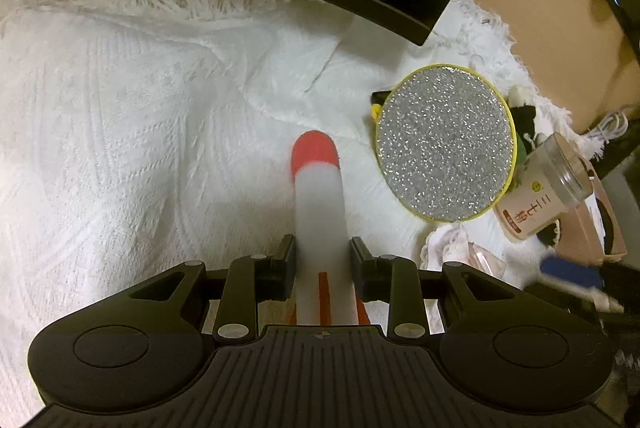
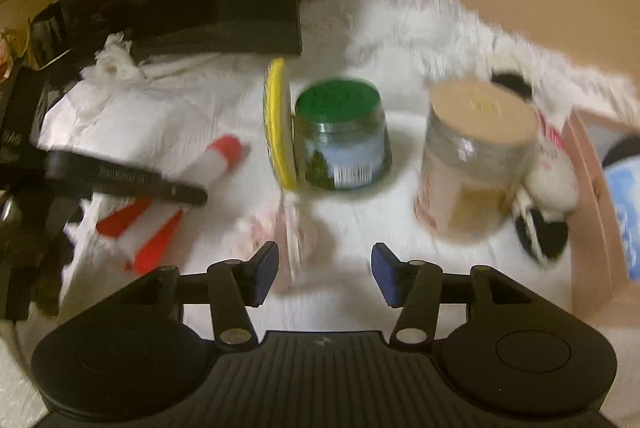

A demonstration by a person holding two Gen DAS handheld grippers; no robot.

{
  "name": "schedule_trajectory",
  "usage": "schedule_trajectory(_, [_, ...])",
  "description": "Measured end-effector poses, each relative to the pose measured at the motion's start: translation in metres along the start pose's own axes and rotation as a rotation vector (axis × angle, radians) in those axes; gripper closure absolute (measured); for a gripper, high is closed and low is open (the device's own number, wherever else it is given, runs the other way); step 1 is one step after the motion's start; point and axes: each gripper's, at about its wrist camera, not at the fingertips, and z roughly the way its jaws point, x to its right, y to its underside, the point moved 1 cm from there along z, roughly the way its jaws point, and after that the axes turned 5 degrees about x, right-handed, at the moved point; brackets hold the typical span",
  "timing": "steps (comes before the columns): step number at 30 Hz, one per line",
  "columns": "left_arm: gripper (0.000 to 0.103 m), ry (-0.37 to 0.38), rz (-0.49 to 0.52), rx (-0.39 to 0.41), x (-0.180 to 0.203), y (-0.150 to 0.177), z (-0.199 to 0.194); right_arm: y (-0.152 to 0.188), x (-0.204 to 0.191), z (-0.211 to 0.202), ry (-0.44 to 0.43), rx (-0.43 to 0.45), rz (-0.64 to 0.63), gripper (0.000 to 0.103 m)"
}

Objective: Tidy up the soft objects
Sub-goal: 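Lift the rocket toy with the left gripper while the right hovers over the cloth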

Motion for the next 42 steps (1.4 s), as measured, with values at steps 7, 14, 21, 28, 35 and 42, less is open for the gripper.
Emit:
schedule_trajectory(7, [0.071, -0.016, 0.001, -0.002, 0.003, 0.0, 0.0, -0.016, -0.025, 0.039, 0.027, -0.042, -0.045, 0.065])
schedule_trajectory(14, [0.071, -0.031, -0.002, -0.004, 0.005, -0.002, 0.002, -0.002, -0.015, 0.02, 0.025, -0.081, -0.072, 0.076])
schedule_trajectory(21, [0.071, -0.029, 0.03, -0.009, 0.021, -0.002, 0.007, 0.017, 0.024, 0.007, 0.196, -0.117, -0.069, 0.068])
schedule_trajectory(28, [0.071, -0.057, 0.056, -0.011, 0.028, -0.001, 0.008, 0.028, 0.049, -0.015, 0.244, -0.075, 0.017, 0.033])
schedule_trajectory(35, [0.071, -0.038, 0.041, -0.007, 0.024, -0.001, 0.008, 0.025, 0.017, -0.008, 0.11, -0.062, -0.071, 0.034])
schedule_trajectory(42, [0.071, -0.036, 0.042, -0.008, 0.022, -0.001, 0.009, 0.016, -0.004, 0.02, 0.188, -0.058, -0.237, 0.036])
